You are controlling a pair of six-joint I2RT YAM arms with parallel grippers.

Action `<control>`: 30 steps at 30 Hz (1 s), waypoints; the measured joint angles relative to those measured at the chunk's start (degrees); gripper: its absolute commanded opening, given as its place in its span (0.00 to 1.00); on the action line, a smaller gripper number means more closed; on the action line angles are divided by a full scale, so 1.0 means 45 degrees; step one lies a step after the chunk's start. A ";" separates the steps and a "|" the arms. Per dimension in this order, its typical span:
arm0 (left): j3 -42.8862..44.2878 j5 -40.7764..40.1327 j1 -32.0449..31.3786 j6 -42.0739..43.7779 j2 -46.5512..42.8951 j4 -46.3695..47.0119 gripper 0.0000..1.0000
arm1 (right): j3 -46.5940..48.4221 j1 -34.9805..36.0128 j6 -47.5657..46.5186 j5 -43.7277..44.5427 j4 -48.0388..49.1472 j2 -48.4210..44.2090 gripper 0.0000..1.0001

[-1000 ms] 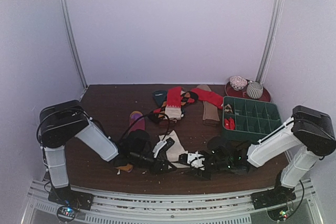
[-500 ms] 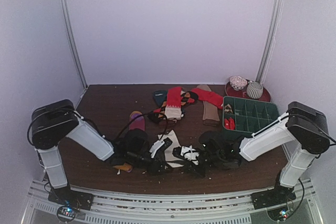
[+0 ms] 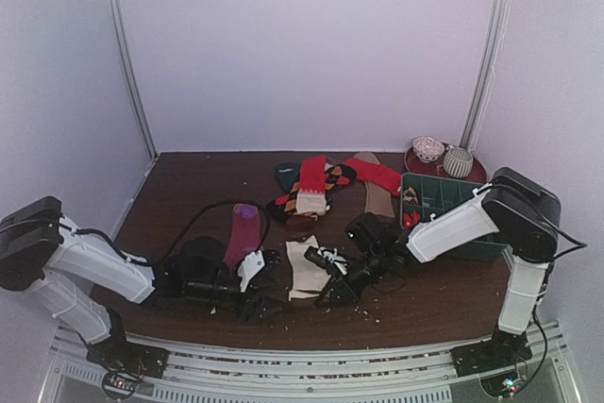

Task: Roll the socks
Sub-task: Roll a pair of socks at the center of the board.

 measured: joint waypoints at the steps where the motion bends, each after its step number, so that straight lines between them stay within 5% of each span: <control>1: -0.0044 -0.0029 0.0000 0.0160 0.0170 0.0282 0.62 | 0.0083 -0.0146 0.0175 -0.0384 -0.0049 0.0160 0.12; 9: 0.0486 0.0189 0.0000 0.0971 0.2987 0.2565 0.62 | 0.0733 -0.0903 0.0656 -0.2506 -0.0748 0.1195 0.12; 22: 0.1326 0.0753 0.0000 0.1258 0.4940 0.3677 0.57 | 0.0865 -0.1132 0.0510 -0.3211 -0.1554 0.1370 0.12; 30: 0.1341 0.1069 0.0000 0.1103 0.5173 0.3711 0.44 | 0.0884 -0.1185 0.0486 -0.3410 -0.1554 0.1462 0.12</control>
